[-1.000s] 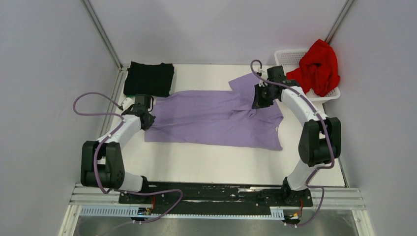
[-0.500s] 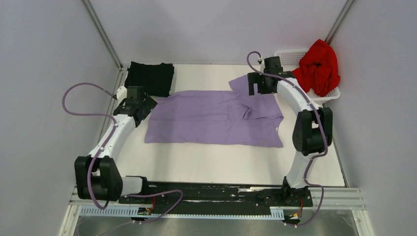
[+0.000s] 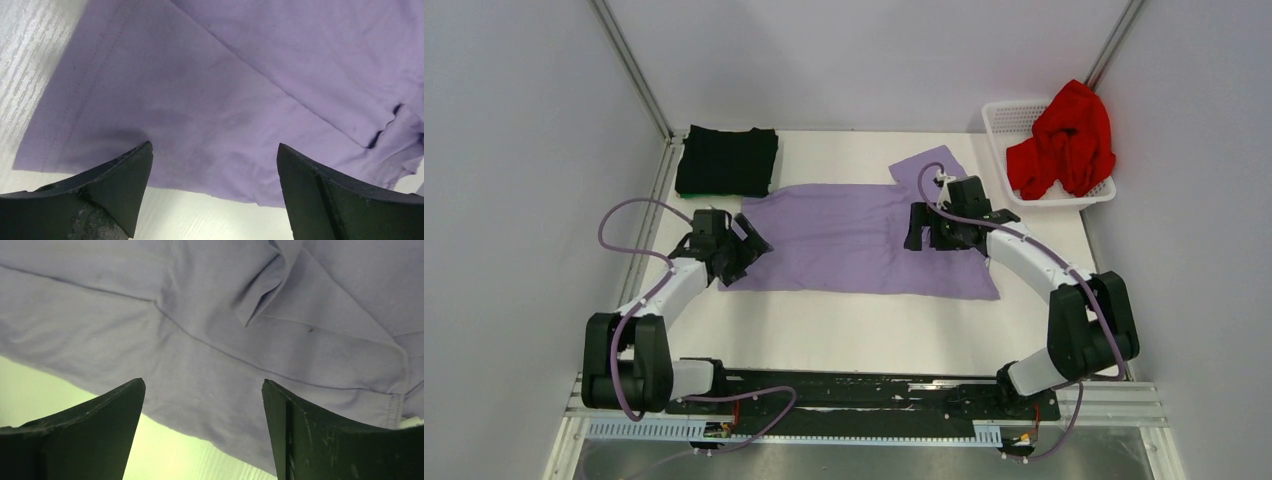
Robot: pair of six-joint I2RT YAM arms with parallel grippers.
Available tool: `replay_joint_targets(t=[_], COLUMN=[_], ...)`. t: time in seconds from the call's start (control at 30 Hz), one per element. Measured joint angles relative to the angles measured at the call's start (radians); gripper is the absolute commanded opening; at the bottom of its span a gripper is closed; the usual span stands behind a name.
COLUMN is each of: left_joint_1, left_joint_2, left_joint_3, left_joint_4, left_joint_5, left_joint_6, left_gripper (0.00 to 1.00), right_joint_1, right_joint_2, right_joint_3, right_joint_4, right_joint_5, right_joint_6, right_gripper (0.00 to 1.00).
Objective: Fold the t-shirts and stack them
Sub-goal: Fold the flattened tshirt in 1/3 of the way
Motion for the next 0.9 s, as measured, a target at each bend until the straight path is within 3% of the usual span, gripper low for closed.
replay_joint_targets(t=[0.1,0.43,0.63,0.73,0.9], left_joint_1=[0.0,0.0,-0.002,-0.005,-0.005], left_joint_2=[0.048,0.13,0.14,0.14,0.14], left_joint_3=[-0.013,0.012,0.023,0.025,0.029], left_joint_4=[0.027,0.083,0.079,0.078,0.069], left_joint_5=[0.009,-0.002,-0.028,-0.047,-0.072], left_joint_6=[0.006,0.012,0.013,0.016,0.02], left_gripper=[1.0,1.0,1.0,1.0,1.0], right_joint_1=[0.001,-0.001,-0.001,-0.001,-0.001], right_joint_2=[0.05,0.299,0.334,0.352,0.379], right_joint_3=[0.009,0.15,0.192,0.207,0.229], right_joint_4=[0.01,0.02,0.024,0.025,0.013], right_joint_5=[0.056,0.155,0.173,0.179,0.18], right_joint_6=[-0.02,-0.044,-0.048,-0.05,-0.071], right_gripper=[0.63,0.41,0.19,0.01,0.0])
